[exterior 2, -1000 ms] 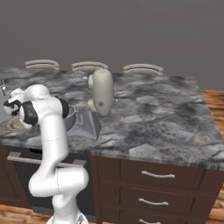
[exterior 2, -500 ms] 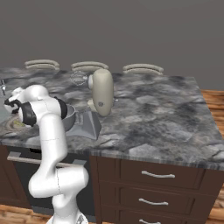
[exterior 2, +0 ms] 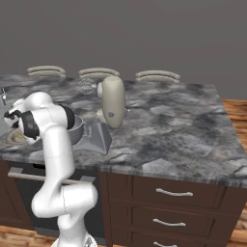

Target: Add butter and sugar cubes to the stand mixer bowl and then turn on the stand mixer to begin making frosting.

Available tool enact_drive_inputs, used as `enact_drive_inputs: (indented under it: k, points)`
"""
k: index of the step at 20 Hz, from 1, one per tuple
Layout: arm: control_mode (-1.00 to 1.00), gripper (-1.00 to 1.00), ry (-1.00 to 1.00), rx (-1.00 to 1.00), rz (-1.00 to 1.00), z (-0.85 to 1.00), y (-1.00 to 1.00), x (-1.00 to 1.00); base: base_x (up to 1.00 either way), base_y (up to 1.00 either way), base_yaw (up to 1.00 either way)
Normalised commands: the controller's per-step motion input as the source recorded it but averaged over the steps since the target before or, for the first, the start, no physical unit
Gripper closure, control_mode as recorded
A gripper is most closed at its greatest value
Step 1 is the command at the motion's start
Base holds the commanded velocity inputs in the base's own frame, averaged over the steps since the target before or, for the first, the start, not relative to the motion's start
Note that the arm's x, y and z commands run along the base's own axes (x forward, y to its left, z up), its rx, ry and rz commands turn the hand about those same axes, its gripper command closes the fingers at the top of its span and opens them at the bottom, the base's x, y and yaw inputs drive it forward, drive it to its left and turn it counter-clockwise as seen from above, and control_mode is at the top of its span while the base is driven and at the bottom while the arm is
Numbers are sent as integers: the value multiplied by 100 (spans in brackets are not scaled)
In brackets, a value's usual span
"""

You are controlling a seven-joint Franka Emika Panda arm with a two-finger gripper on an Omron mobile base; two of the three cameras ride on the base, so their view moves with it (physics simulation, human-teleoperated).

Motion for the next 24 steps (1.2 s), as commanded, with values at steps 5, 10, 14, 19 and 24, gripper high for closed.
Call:
enact_drive_inputs:
  k: [5,10,14,19,24]
  points:
    - [-100,-100,0,0,0,0,6,-20,0,0,0]
    - [-100,-100,-2,0,0,0,21,0,0,0,0]
    - [-100,-100,0,0,0,-4,20,1,0,0,0]
    - [-100,-100,0,0,0,-6,8,8,0,0,0]
    - [-100,-100,0,0,-1,-1,0,12,0,0,0]
